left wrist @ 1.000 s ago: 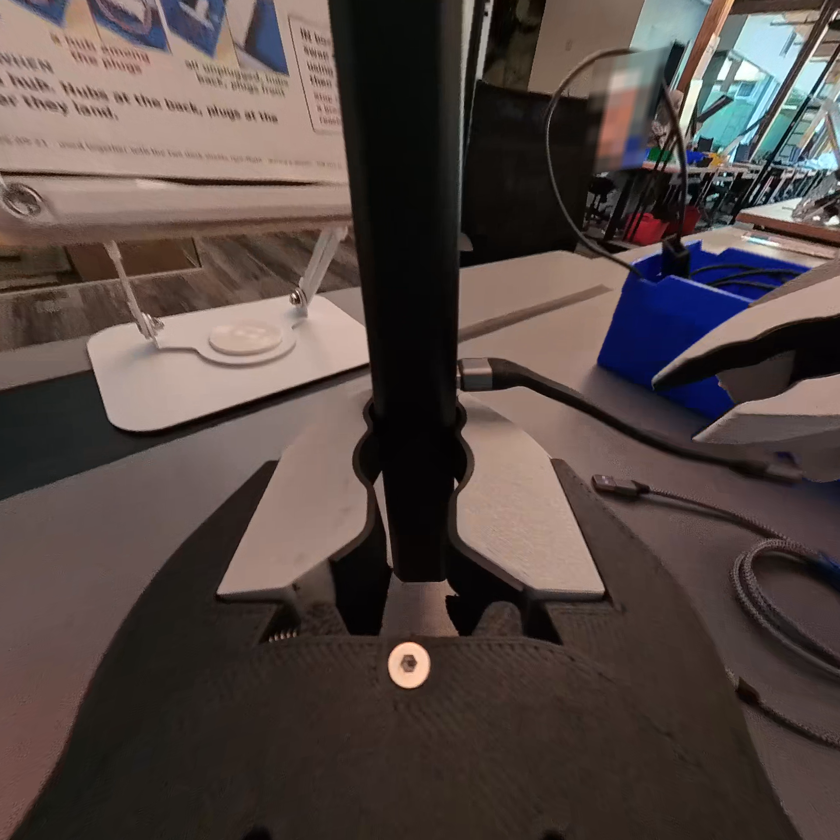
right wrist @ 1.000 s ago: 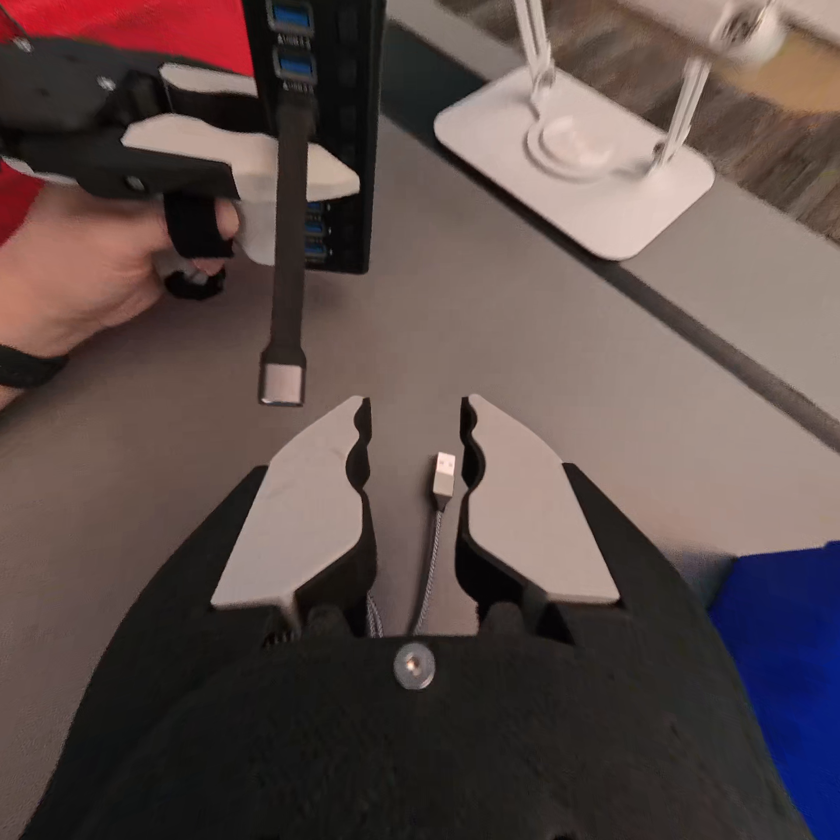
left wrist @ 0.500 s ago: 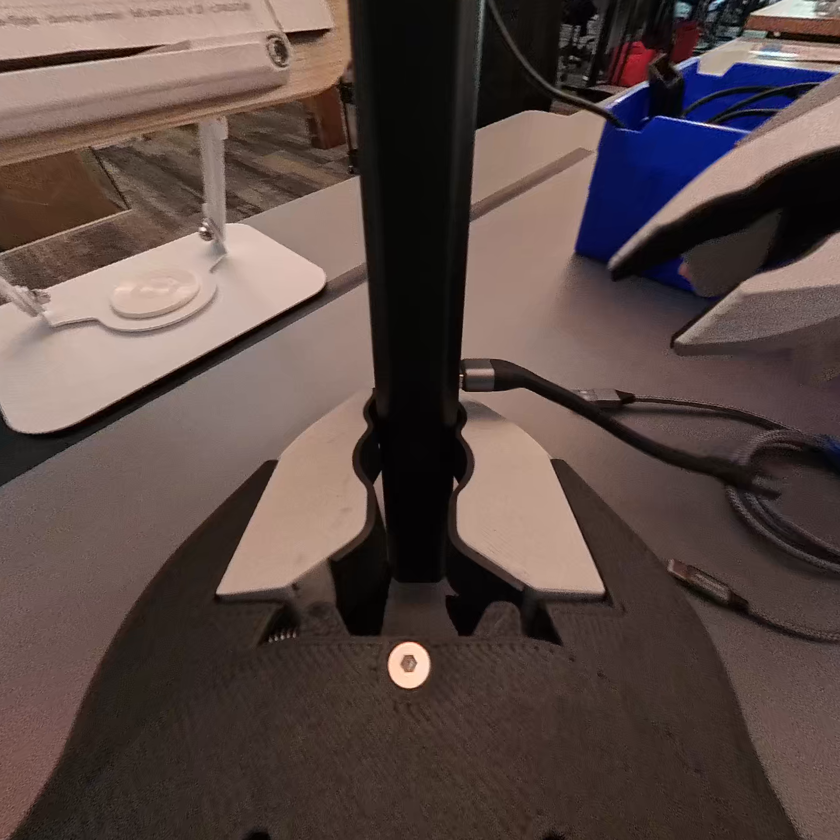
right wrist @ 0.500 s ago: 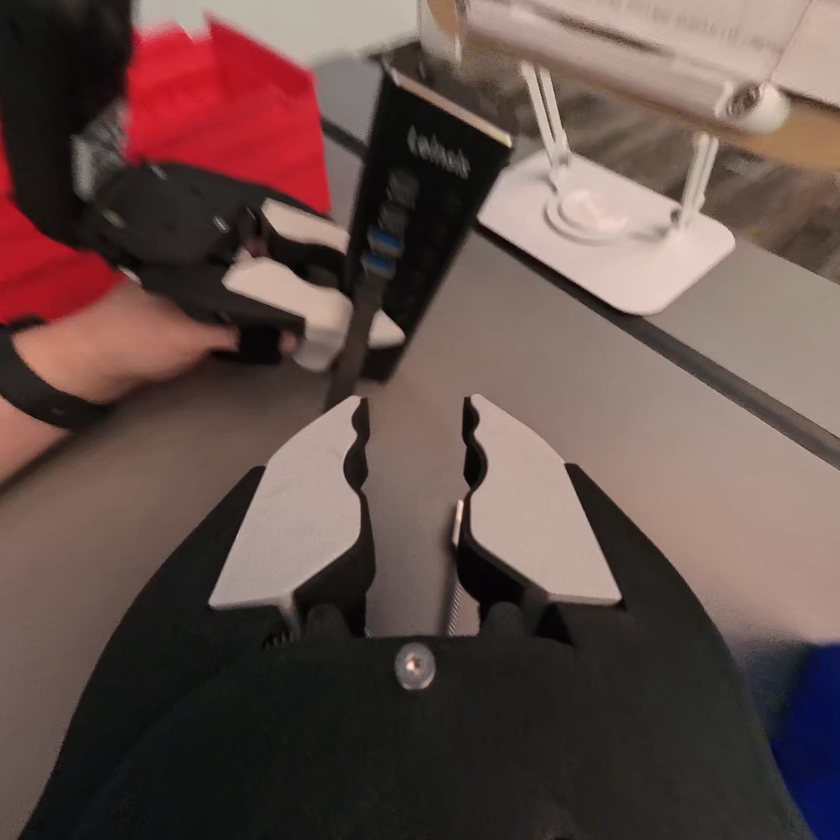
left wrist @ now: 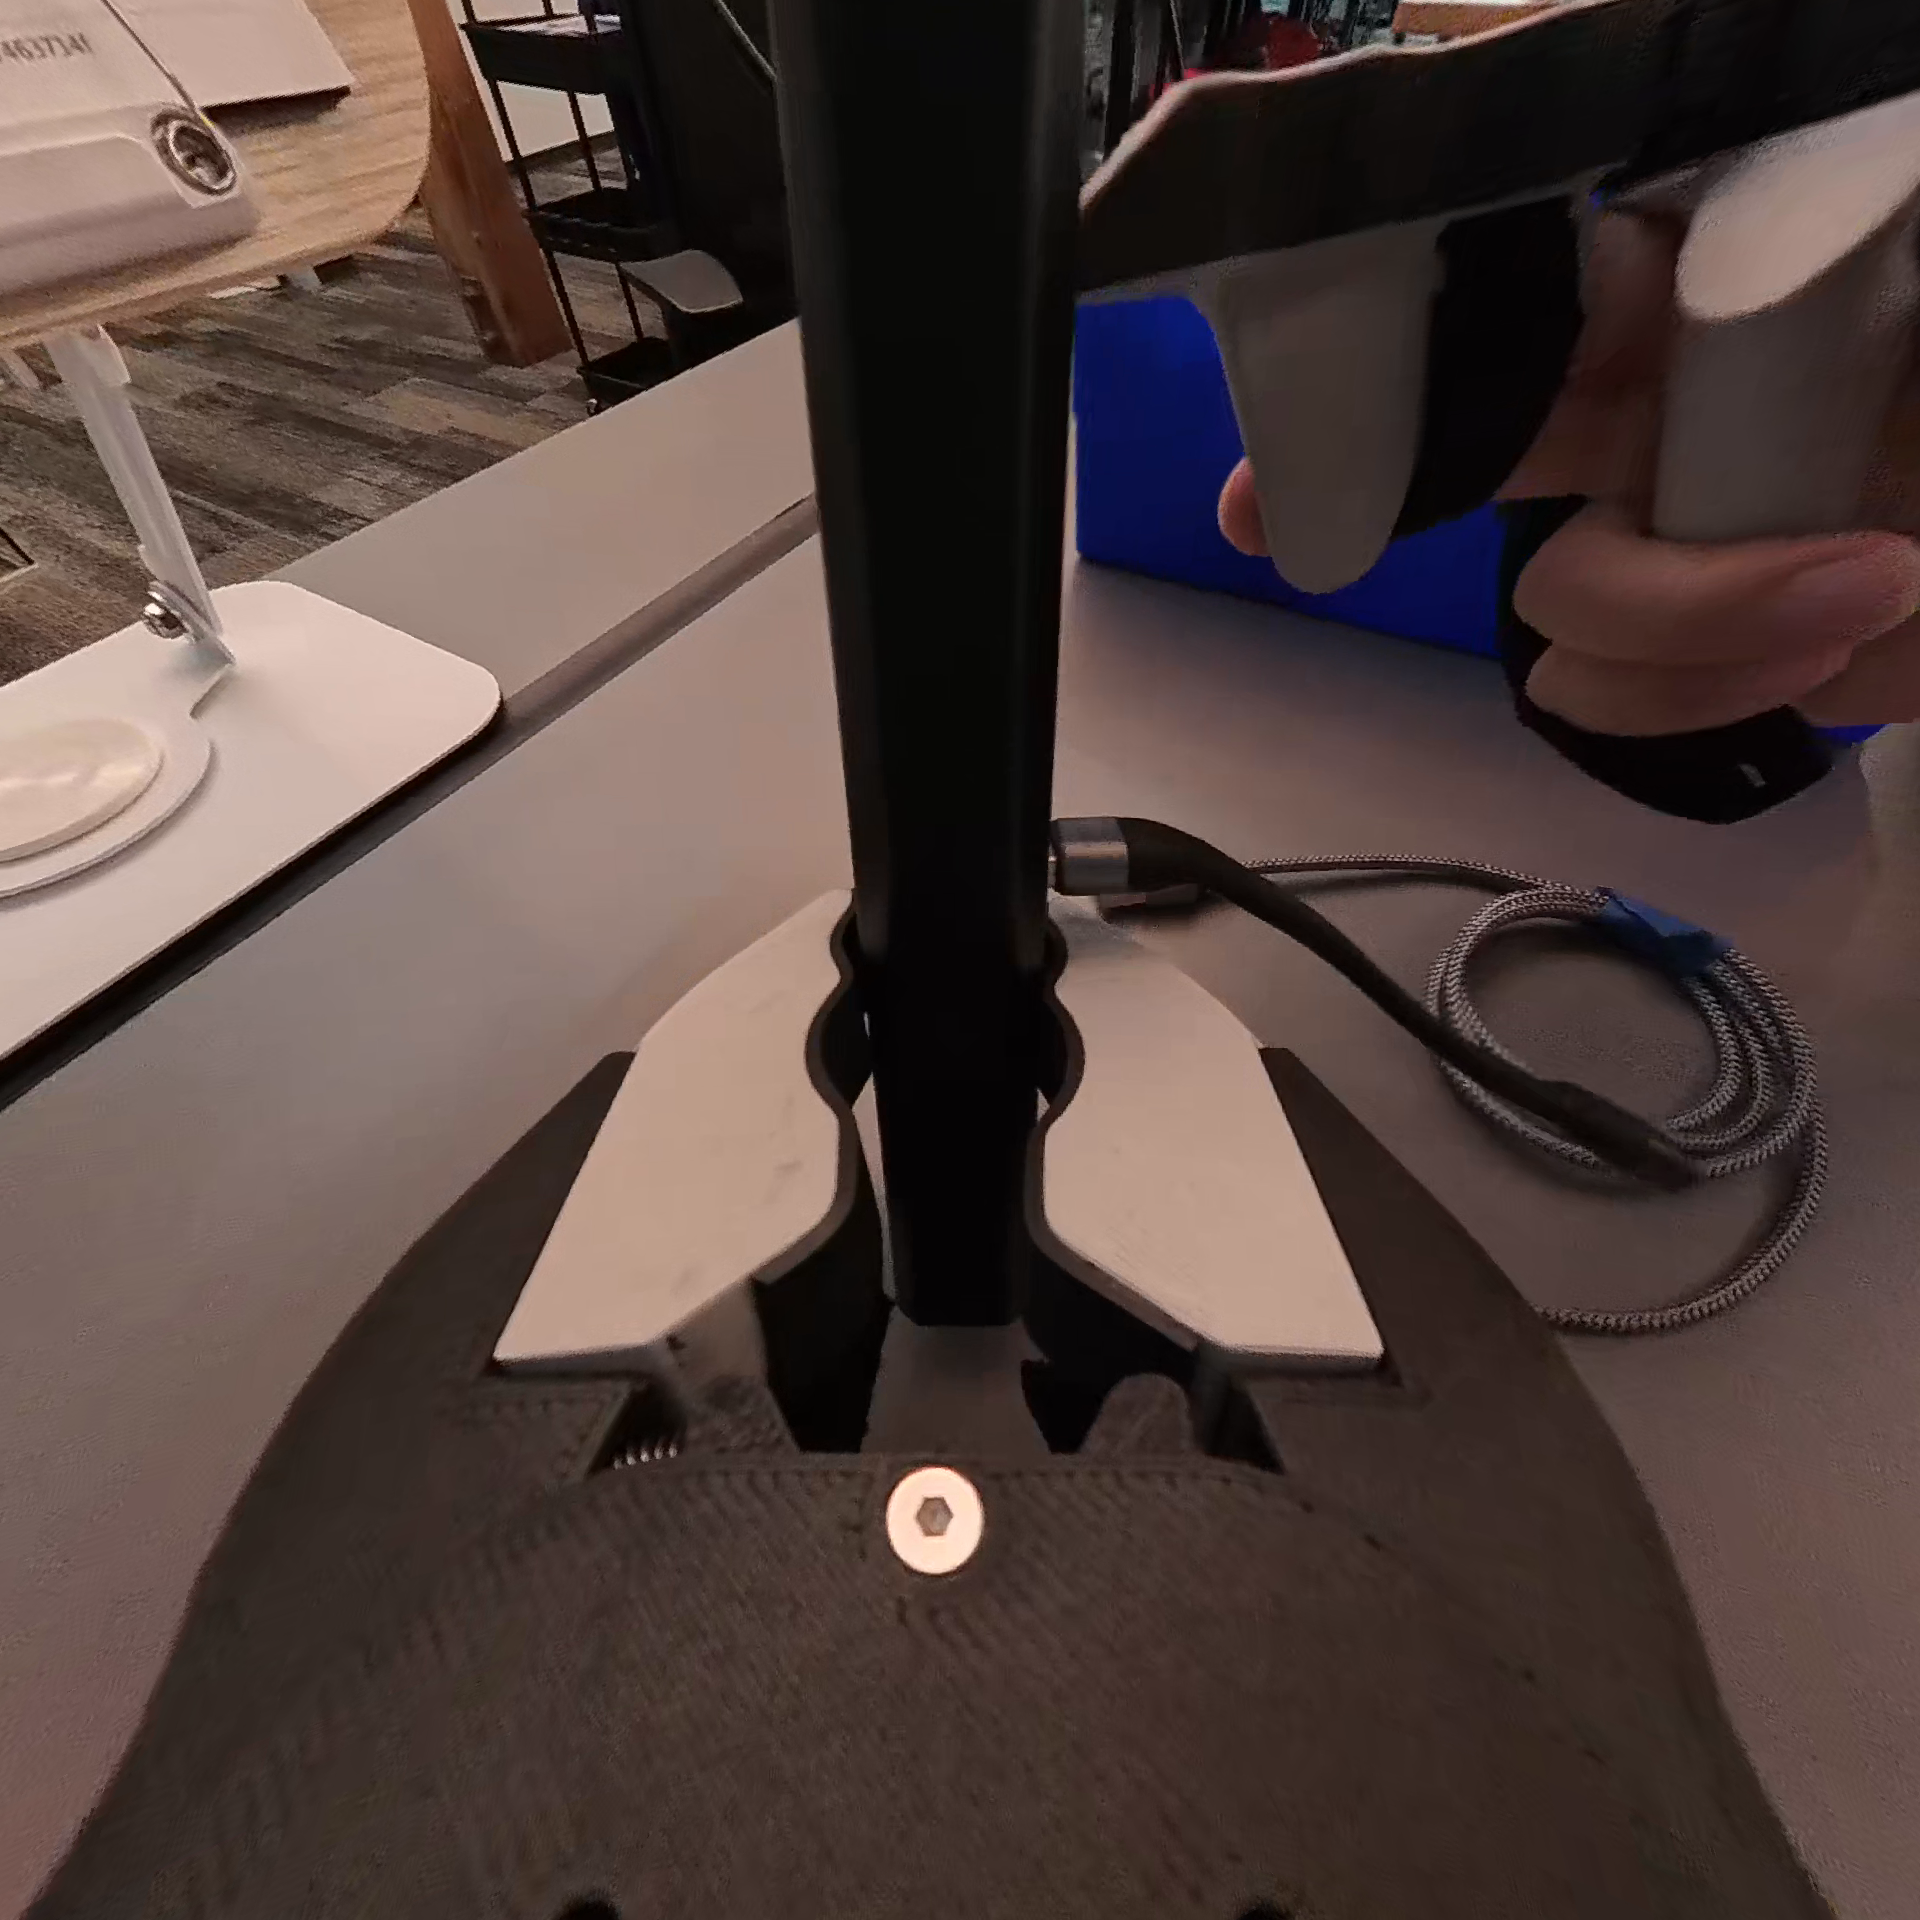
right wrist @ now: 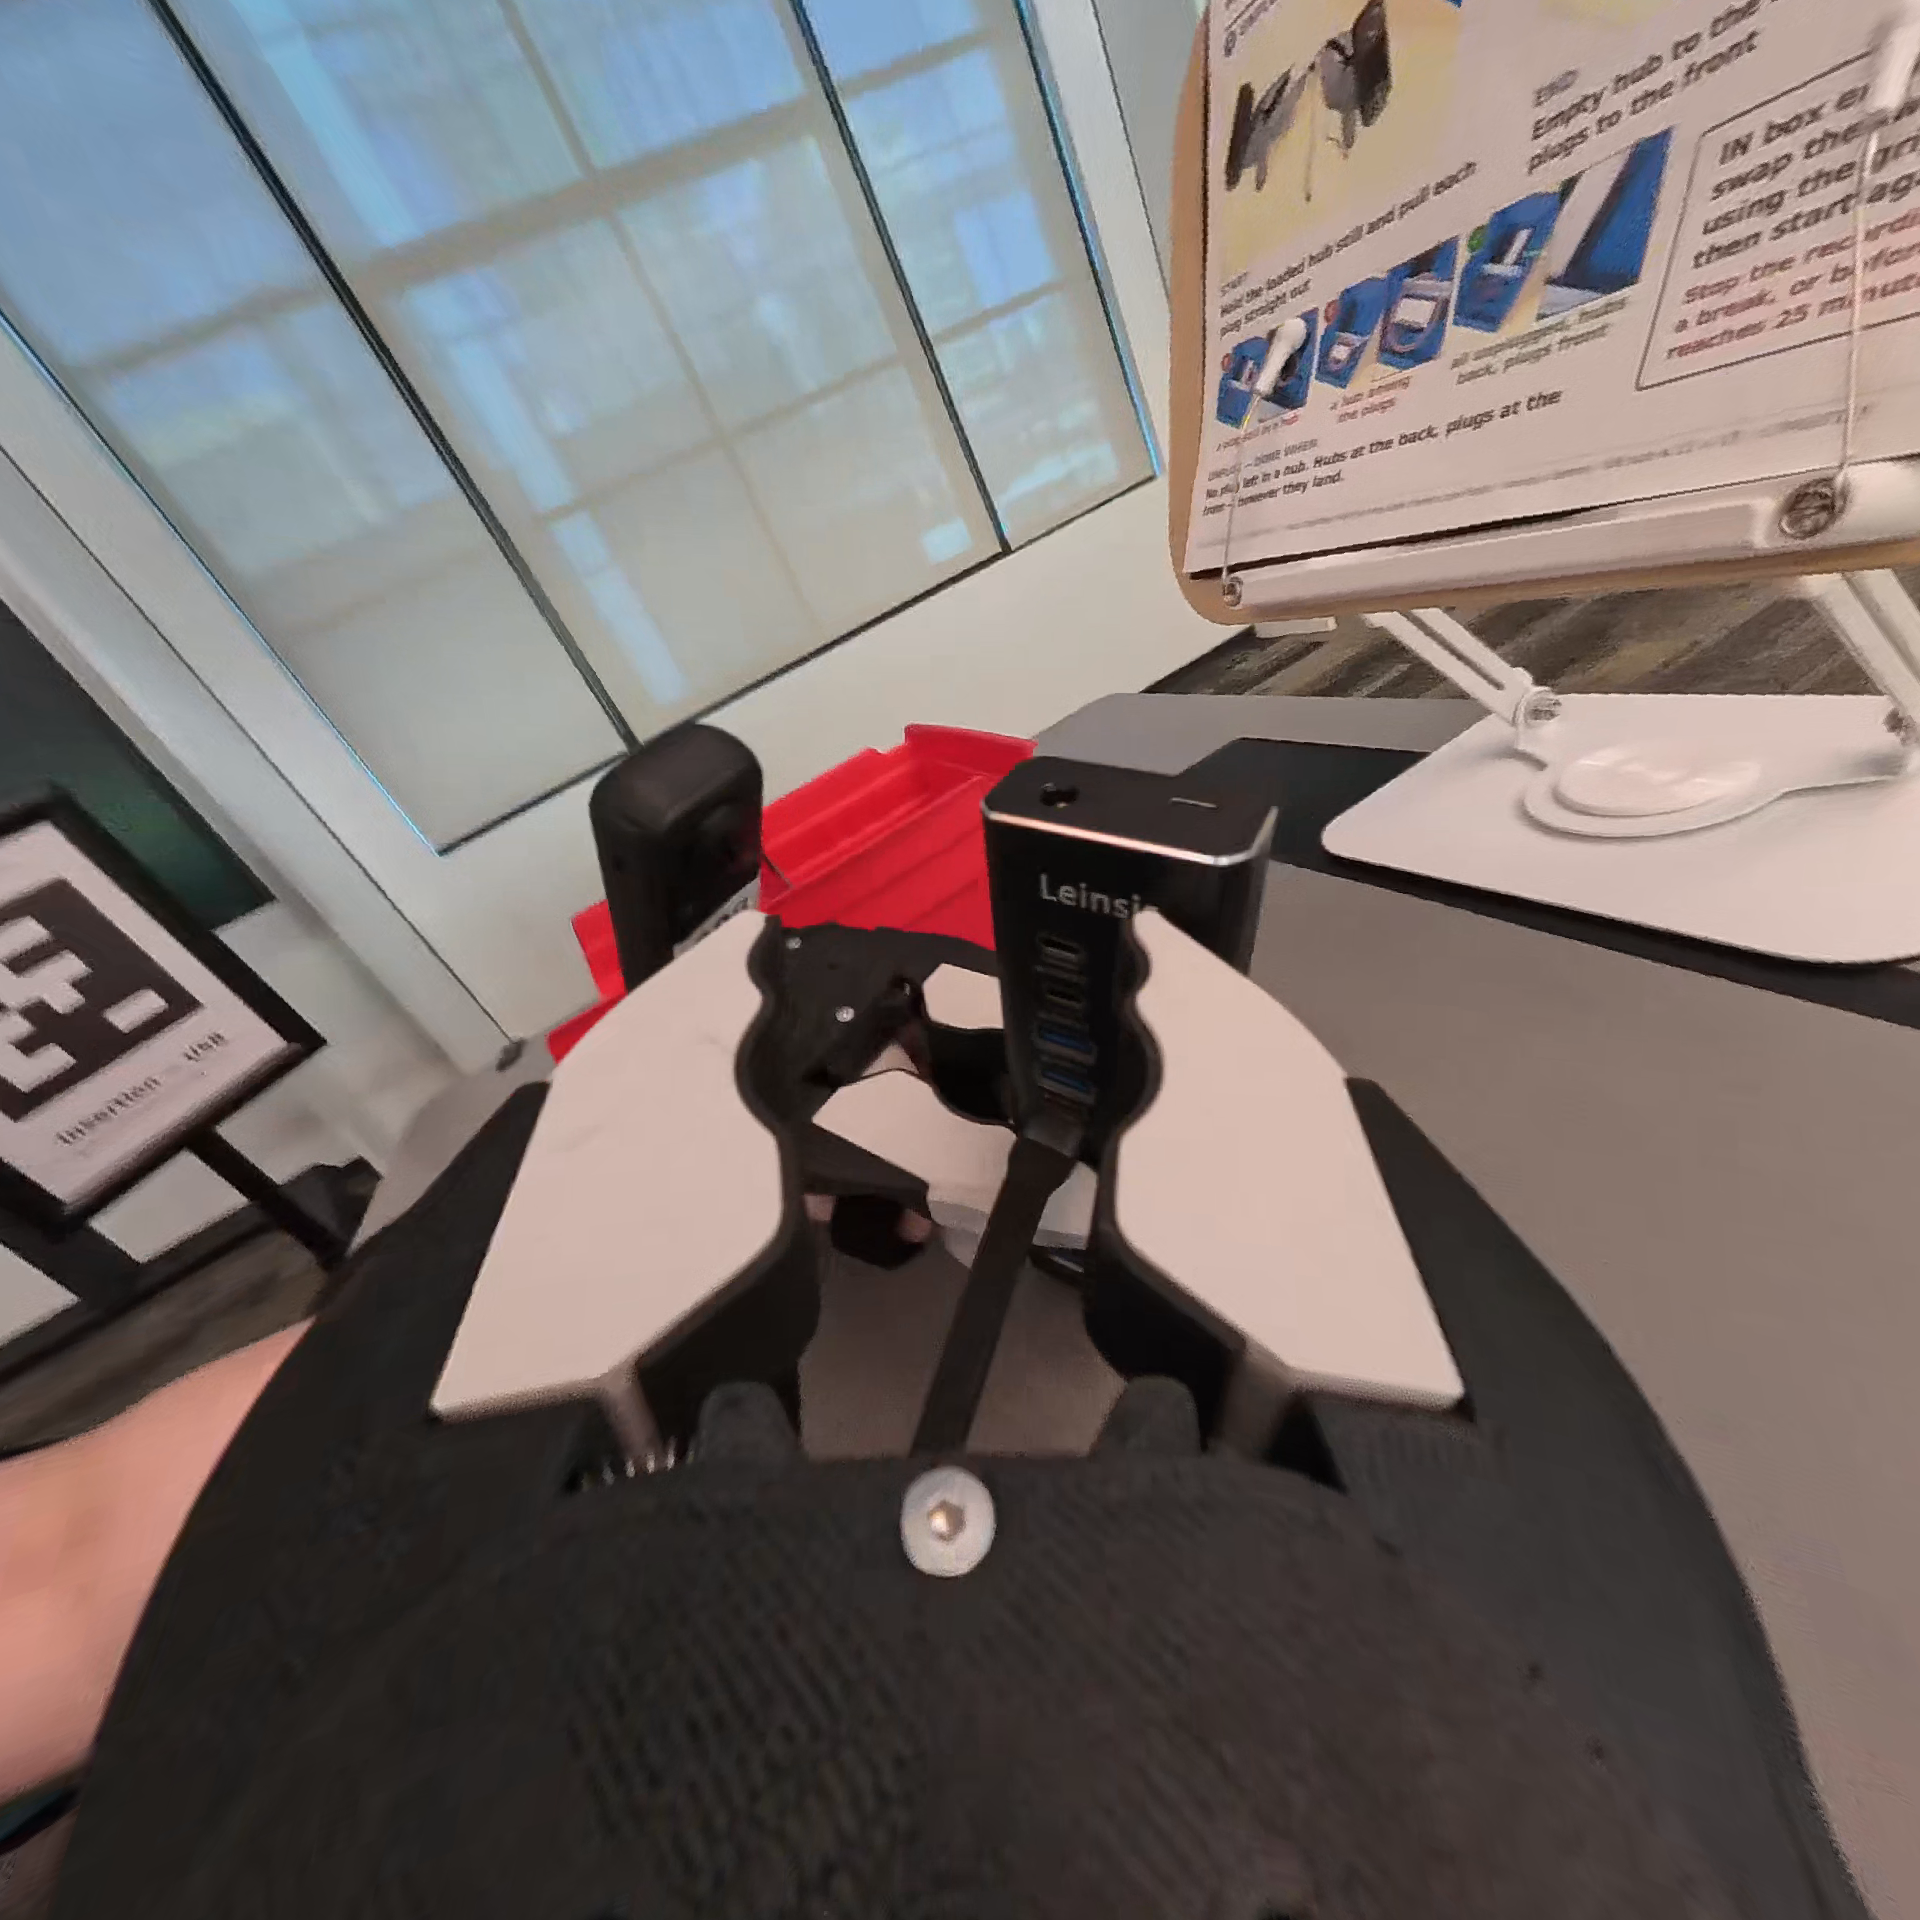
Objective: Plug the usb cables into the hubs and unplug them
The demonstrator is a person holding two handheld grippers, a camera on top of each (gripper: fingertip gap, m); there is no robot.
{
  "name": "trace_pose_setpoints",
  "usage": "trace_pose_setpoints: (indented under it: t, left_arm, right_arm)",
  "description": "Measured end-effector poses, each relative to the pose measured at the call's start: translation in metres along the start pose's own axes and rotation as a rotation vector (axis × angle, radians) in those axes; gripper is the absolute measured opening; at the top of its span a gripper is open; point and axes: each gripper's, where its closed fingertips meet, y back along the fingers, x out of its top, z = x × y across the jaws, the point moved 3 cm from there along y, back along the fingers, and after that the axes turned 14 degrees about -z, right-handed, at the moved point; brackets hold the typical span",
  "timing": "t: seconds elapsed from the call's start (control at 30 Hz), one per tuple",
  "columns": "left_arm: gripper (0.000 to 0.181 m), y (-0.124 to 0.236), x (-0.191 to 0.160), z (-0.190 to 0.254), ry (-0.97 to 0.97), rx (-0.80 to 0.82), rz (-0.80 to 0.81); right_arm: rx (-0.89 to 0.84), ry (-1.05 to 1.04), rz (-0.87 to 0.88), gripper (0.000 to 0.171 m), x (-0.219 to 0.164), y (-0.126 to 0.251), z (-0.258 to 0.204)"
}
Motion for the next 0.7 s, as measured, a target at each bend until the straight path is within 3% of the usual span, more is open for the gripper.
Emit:
trace_pose_setpoints:
  t: [0.2, 0.4, 0.7]
  left_arm:
    - [0.027, 0.002, -0.002, 0.0, -0.001, -0.01, -0.003]
    - [0.028, 0.001, -0.001, 0.004, -0.023, -0.027, -0.005]
    - [0.028, 0.002, -0.008, 0.001, -0.017, -0.032, -0.061]
  right_arm:
    - [-0.151, -0.02, 0.096, 0.07, 0.01, 0.014, 0.023]
    - [0.082, -0.15, 0.065, 0.087, 0.003, -0.002, 0.009]
    - [0.168, -0.183, 0.113, 0.09, 0.012, 0.0, -0.001]
